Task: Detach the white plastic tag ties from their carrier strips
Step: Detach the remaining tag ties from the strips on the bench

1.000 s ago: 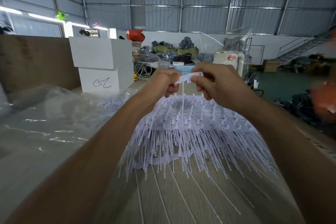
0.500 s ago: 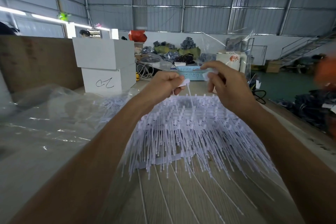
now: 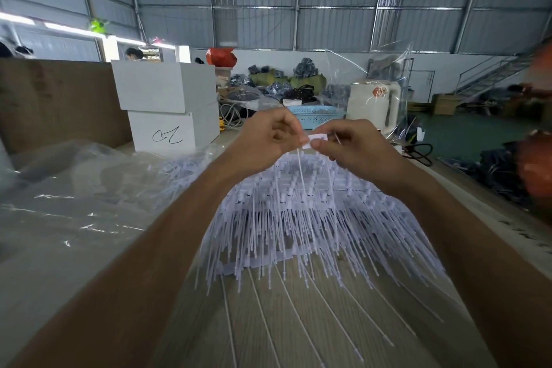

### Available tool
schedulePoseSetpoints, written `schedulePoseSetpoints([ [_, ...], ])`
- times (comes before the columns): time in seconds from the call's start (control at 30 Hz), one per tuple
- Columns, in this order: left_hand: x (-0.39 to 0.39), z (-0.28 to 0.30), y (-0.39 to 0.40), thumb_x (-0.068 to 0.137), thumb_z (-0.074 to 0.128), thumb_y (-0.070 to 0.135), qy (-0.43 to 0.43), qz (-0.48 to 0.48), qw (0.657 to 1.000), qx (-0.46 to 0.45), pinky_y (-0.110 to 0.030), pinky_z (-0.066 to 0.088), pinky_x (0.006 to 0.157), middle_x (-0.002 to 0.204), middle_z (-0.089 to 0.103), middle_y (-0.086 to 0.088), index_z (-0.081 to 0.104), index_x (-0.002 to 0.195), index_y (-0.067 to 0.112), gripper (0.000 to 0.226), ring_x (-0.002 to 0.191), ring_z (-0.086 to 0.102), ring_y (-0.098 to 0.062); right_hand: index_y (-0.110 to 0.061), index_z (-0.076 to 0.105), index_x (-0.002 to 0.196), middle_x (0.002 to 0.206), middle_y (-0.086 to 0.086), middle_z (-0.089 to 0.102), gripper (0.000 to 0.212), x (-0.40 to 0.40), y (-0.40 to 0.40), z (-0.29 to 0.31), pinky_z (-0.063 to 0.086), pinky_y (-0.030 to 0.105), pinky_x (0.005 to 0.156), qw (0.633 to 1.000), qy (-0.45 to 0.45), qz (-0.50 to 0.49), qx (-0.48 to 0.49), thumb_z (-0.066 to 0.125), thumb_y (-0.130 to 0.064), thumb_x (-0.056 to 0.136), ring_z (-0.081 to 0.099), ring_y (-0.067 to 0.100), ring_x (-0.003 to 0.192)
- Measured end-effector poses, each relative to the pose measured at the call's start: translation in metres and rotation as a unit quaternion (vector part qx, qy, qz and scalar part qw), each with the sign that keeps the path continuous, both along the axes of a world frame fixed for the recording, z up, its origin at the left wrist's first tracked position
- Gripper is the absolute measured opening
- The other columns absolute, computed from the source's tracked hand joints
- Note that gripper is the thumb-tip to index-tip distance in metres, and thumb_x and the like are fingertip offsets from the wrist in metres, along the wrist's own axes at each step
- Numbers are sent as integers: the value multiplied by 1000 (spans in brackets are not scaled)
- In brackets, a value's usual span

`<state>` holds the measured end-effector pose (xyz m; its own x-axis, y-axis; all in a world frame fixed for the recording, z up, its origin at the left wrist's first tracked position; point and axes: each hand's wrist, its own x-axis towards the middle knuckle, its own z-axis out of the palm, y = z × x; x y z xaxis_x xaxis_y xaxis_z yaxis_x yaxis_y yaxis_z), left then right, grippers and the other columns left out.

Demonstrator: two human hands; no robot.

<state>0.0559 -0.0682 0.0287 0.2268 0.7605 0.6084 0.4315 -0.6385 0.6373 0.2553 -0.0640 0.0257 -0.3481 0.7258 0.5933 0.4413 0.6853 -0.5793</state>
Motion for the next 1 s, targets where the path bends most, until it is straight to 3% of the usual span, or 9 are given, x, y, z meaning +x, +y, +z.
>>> schedulePoseSetpoints([
  [0.1,-4,-3,3,99,61,24,58,35,998,-19,-26,50,74,81,69,3,68,90,5,23,70,60,-3,-22,73,96,68,-7,55,5,1,2,0,39,21,60,999,38,-12,-9,73,-20,91,45,0,55],
  [0.23,2,-6,1,104,50,27,65,46,996,-43,-40,55,76,76,72,-1,68,86,2,35,75,68,-27,-19,72,96,71,-2,51,4,-3,4,-4,40,32,63,997,73,-23,-20,71,-19,93,45,8,60],
  [0.33,4,-4,0,103,53,23,-28,42,996,-74,-17,45,56,59,62,4,67,78,-1,37,52,56,-6,-15,73,101,73,4,54,10,-8,1,-6,39,26,63,997,70,-10,2,73,-18,91,45,8,63],
  [0.5,-1,-1,1,102,55,17,-93,23,984,-150,-10,36,46,44,49,10,61,63,14,40,41,41,-1,-8,70,99,84,3,60,14,-17,-7,-4,35,12,65,983,-28,-70,167,75,-16,88,46,6,66],
  [0.63,-1,-3,2,101,54,17,-102,-3,979,-175,-27,27,52,45,39,4,53,54,18,48,43,32,-12,-1,67,99,92,11,61,12,-15,-12,-4,45,37,73,955,-102,-70,269,69,-11,93,53,23,81],
  [0.73,-2,-5,3,99,56,20,-107,-10,975,-193,-35,24,59,47,37,0,51,54,15,46,47,30,-17,-1,65,92,89,5,58,7,-14,-12,-4,46,36,71,933,-133,-68,327,68,-8,93,56,27,85],
  [0.87,-7,1,-1,101,56,27,-83,-25,985,-148,-22,33,54,54,46,3,61,78,3,34,48,39,-8,-6,62,100,90,1,59,7,-16,-10,-6,53,43,72,978,-39,-53,198,60,-13,100,59,18,75],
  [0.93,-8,6,-5,102,56,28,-60,-24,991,-115,-12,38,53,55,52,9,60,75,6,35,49,45,-2,-8,58,103,88,10,64,7,-19,-10,-7,59,52,72,997,41,-26,67,57,-14,102,68,22,68],
  [1.0,-9,10,-9,102,57,27,-21,-21,995,-91,-11,40,56,57,56,13,60,72,13,33,53,48,0,-5,57,109,91,19,63,10,-22,-11,-7,61,51,65,995,101,3,7,55,-11,102,66,21,59],
])
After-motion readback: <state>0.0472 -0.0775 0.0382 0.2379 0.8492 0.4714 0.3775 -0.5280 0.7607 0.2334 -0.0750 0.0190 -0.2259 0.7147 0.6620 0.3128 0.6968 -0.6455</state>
